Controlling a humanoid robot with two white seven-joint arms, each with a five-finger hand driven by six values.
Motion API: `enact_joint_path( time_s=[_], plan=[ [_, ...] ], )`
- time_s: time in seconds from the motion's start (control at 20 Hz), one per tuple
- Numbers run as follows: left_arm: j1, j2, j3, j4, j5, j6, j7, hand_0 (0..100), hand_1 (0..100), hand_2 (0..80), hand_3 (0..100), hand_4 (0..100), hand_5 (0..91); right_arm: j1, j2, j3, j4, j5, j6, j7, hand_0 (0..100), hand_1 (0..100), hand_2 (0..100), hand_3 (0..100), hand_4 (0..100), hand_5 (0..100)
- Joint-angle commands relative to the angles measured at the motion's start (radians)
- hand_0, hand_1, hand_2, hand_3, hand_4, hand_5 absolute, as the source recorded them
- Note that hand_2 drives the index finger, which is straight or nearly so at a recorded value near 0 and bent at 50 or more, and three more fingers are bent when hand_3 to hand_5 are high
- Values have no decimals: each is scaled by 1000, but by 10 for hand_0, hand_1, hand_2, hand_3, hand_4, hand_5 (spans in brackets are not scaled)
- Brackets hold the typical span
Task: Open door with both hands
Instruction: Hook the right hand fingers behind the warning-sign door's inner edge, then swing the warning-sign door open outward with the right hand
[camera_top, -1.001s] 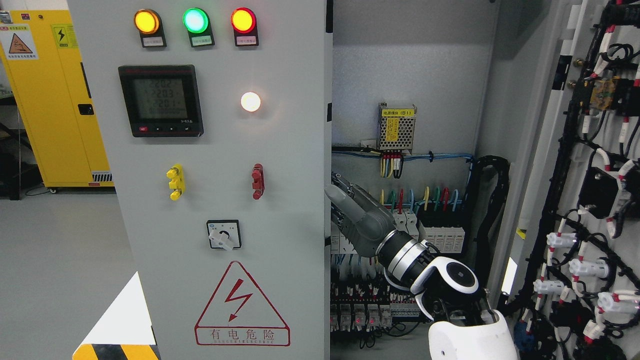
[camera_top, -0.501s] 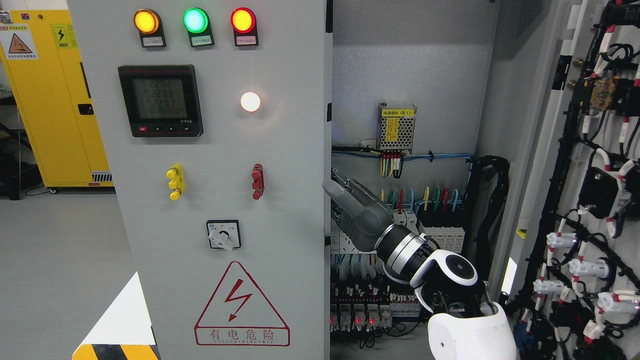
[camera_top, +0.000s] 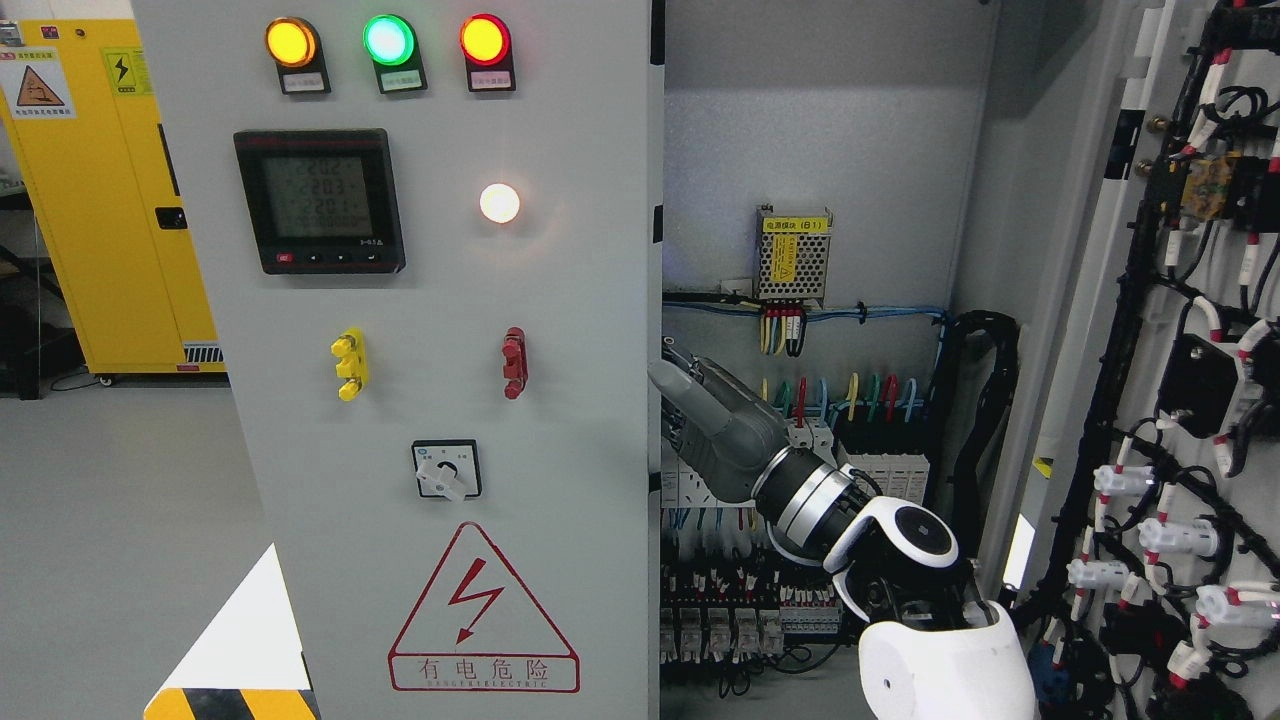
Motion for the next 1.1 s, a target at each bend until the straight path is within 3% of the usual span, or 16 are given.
enact_joint_path(
  time_s=[0.0, 0.4, 0.6, 0.9, 1.05],
  plan=[
    [0, 26, 0, -9, 0, 0, 1, 120, 556, 0, 0, 0, 0, -1, 0, -2, 9, -2, 5, 11, 0, 500, 40, 0, 0, 0],
    [0, 27, 0, -5, 0, 7, 1, 120, 556, 0, 0, 0, 0, 11, -2, 0, -19, -100, 7, 20, 0, 500, 40, 0, 0, 0],
    [0, 27, 0, -6, 0, 7, 1, 120, 556, 0, 0, 0, 0, 13, -2, 0, -27, -100, 7, 47, 0, 500, 40, 0, 0, 0],
    [0, 27, 0, -6, 0, 7, 1, 120, 556, 0, 0, 0, 0, 16, 0, -2, -51, -106, 8, 49, 0, 500, 40, 0, 0, 0],
    [0, 27, 0, -6, 0, 7, 1, 120, 556, 0, 0, 0, 0, 40, -5, 1, -80, -202, 8, 49, 0, 500, 40, 0, 0, 0]
  ],
)
